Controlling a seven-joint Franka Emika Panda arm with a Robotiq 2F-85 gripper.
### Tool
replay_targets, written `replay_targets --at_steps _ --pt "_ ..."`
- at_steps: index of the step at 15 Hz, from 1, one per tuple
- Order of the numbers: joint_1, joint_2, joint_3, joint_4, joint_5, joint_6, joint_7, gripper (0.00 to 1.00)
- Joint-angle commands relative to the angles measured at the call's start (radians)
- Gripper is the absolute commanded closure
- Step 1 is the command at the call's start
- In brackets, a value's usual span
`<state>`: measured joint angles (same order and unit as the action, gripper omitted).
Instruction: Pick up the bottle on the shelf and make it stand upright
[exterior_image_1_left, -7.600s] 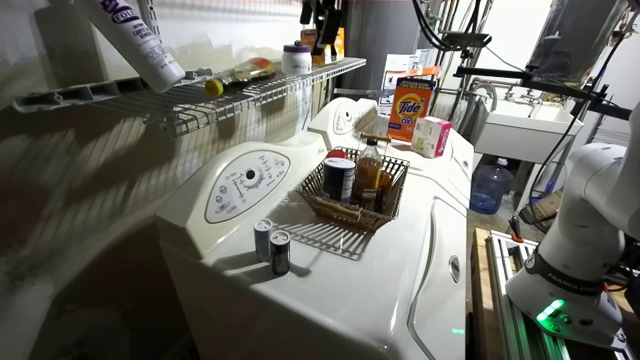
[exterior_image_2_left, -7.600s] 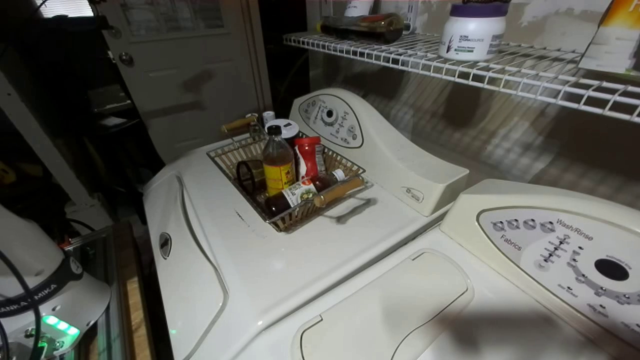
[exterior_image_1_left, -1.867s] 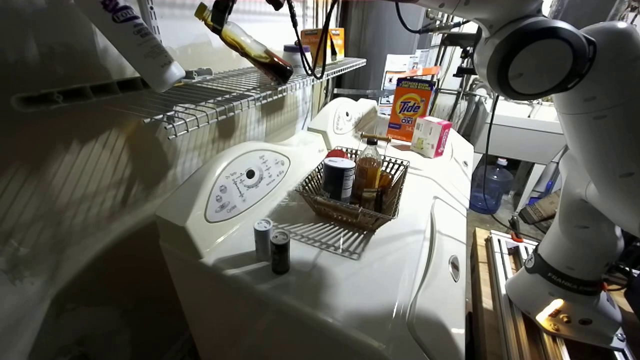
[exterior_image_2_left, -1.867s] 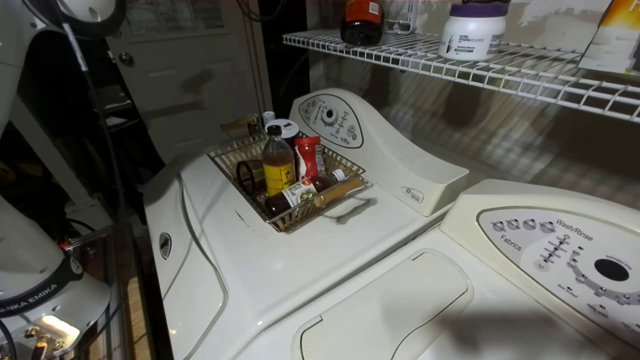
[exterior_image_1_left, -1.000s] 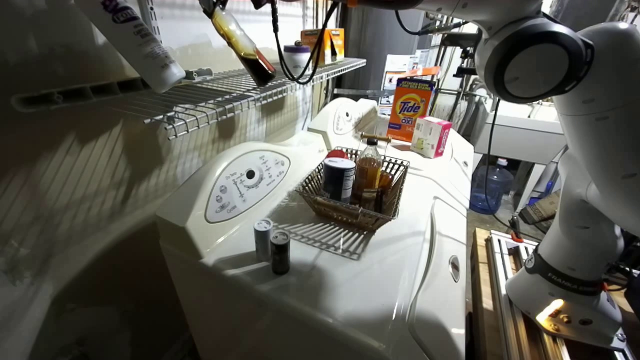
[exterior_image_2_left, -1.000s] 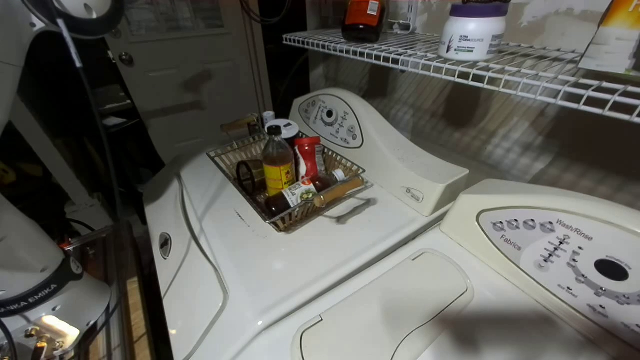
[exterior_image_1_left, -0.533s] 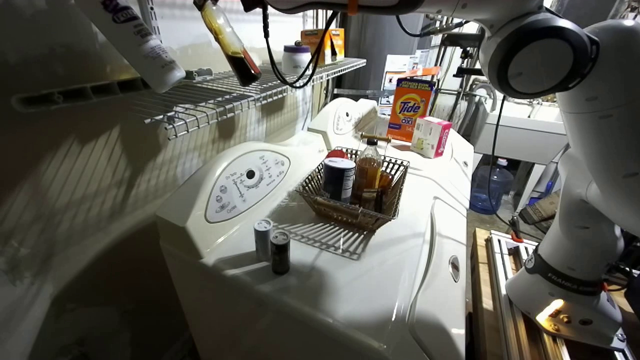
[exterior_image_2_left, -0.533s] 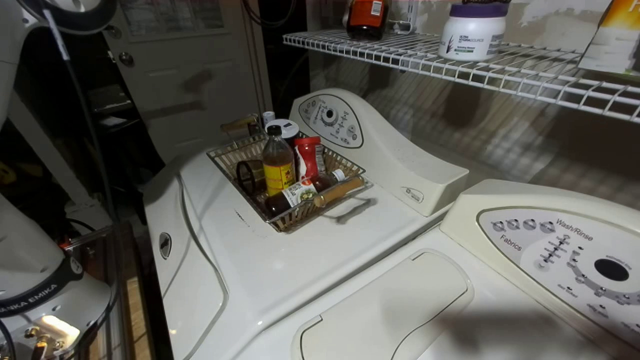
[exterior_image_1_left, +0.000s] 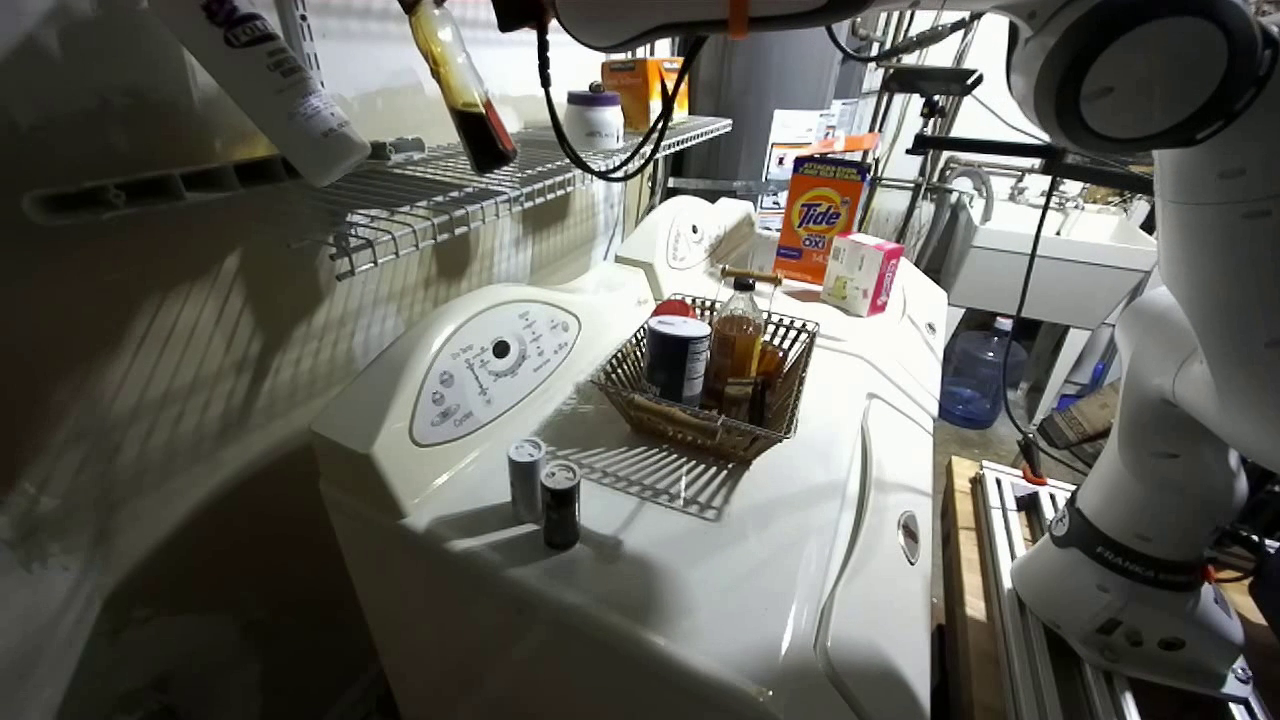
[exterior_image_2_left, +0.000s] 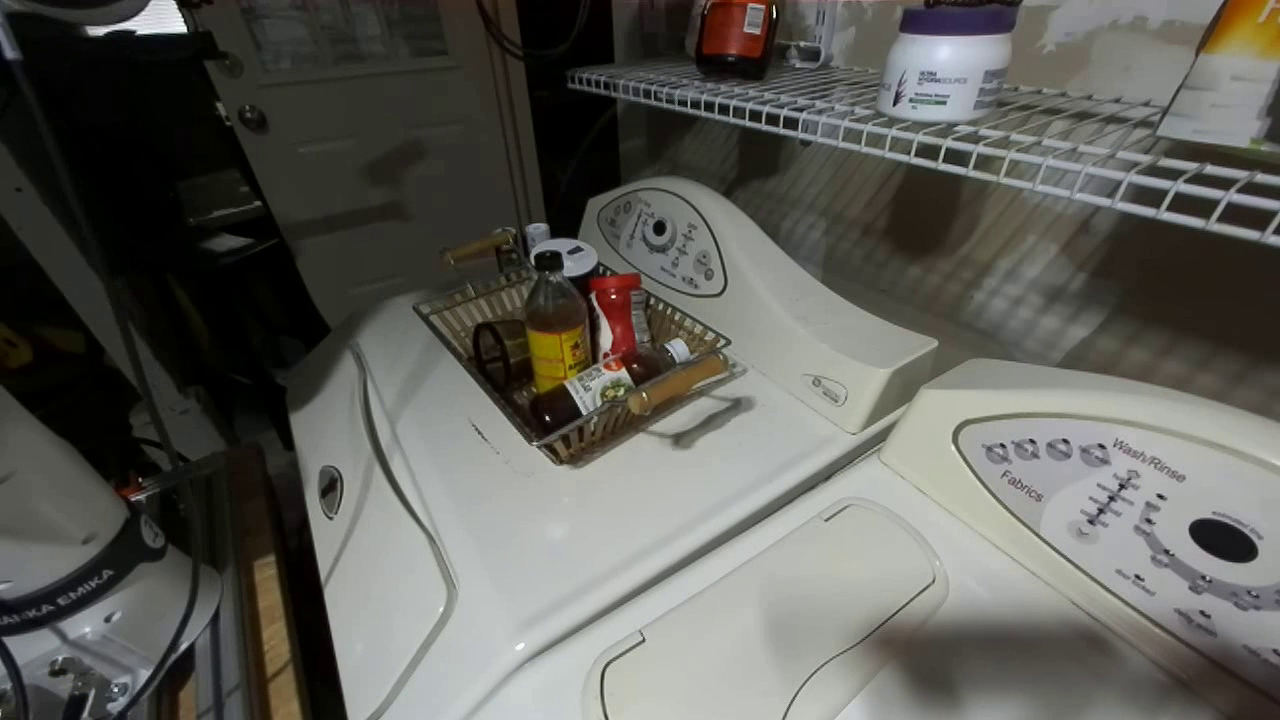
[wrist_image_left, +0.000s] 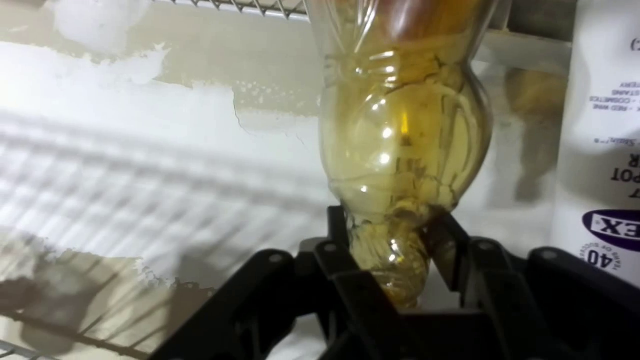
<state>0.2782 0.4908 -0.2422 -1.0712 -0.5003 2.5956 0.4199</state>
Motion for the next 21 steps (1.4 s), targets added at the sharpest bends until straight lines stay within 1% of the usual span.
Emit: replay_targets --at_steps 1,3,7,14,21 --pt "0.044 -0.132 -0.035 -0.222 -0.073 0.086 0.091 0.81" --pt "0.057 -0.167 -0.045 -0.286 -0.108 0.14 0.112 0.81" --pt "0.081 -0.224 -0.076 -0.382 -0.176 0.199 0.174 0.81" --pt "0.106 -0.296 -0.094 -0.472 -0.211 0.174 0.258 0.81" --pt "0.113 -0.303 -0.101 -0.501 -0.237 0.176 0.366 0.81"
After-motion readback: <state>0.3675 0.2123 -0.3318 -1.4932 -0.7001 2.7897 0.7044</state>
